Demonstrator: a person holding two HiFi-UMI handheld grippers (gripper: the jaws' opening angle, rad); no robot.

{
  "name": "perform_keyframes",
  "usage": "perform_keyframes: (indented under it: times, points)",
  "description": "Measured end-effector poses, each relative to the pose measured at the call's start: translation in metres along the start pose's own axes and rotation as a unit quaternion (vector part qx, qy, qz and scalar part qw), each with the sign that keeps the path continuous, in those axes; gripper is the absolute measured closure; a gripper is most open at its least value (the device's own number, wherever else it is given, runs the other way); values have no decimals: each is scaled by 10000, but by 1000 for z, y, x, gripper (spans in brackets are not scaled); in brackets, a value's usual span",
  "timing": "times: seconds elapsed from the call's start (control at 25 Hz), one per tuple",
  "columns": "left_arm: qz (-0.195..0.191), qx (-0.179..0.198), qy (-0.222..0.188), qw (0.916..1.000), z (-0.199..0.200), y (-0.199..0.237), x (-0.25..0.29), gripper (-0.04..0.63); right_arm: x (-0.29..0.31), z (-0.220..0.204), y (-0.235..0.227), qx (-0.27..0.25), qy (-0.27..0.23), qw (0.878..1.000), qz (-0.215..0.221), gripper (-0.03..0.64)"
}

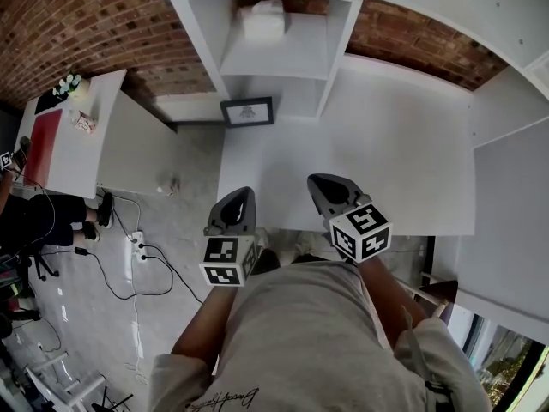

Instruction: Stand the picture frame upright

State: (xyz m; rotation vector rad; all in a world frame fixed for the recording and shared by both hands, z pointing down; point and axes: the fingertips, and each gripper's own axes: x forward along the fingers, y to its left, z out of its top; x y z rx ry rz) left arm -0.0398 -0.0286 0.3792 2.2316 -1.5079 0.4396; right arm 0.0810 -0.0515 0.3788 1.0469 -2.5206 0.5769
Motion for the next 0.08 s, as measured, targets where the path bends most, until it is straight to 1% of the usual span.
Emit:
perform_keyframes:
  times: [0.08]
  points:
    - [-7,5,-25,10000,-1,0,1,580,1,-2,0,-16,4,10000,-1,589]
